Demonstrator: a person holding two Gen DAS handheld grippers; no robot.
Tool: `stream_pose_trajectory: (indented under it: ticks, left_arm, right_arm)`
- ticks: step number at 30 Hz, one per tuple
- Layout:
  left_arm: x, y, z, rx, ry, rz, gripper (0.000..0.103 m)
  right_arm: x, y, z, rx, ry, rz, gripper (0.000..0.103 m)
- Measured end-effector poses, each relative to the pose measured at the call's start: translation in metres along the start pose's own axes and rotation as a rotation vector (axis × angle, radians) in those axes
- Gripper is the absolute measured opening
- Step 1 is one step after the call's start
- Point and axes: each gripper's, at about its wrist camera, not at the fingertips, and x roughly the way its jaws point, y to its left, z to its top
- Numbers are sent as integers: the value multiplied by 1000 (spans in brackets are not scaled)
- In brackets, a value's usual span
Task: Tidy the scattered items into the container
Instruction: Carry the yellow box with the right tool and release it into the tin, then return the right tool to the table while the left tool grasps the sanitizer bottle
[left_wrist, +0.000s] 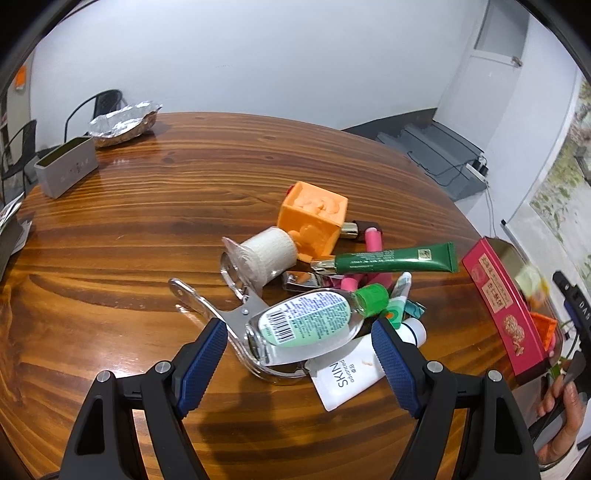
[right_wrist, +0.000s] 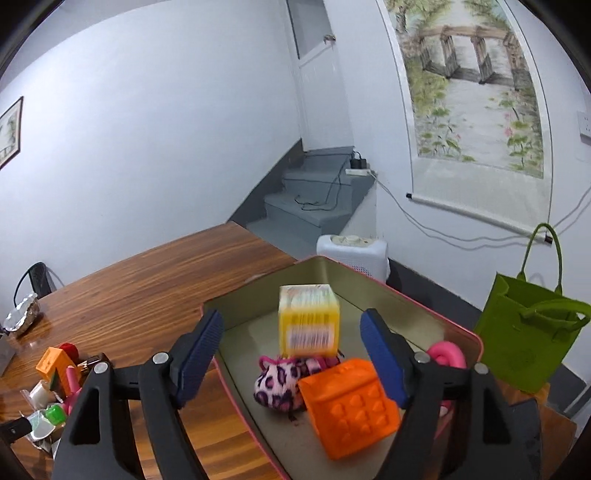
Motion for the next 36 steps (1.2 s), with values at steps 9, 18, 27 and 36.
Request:
stream_pose_trajectory:
  ticks: [9,18,27,36]
  left_arm:
    - [19,-13,-1,130,11,44,82]
    - [29,-19,0,206,2,78,82]
    - [29,-18,3,205,-1,92,77]
    - [8,0,6,86,-37,53,53]
  right_arm:
    - [4,-4,-2,29,55,66,81]
    - [-3,8,-7,2,69,105,81]
    - [-18,39,-21,-89,64,208,81]
    - [-28,83,-45,-235,114,343,81]
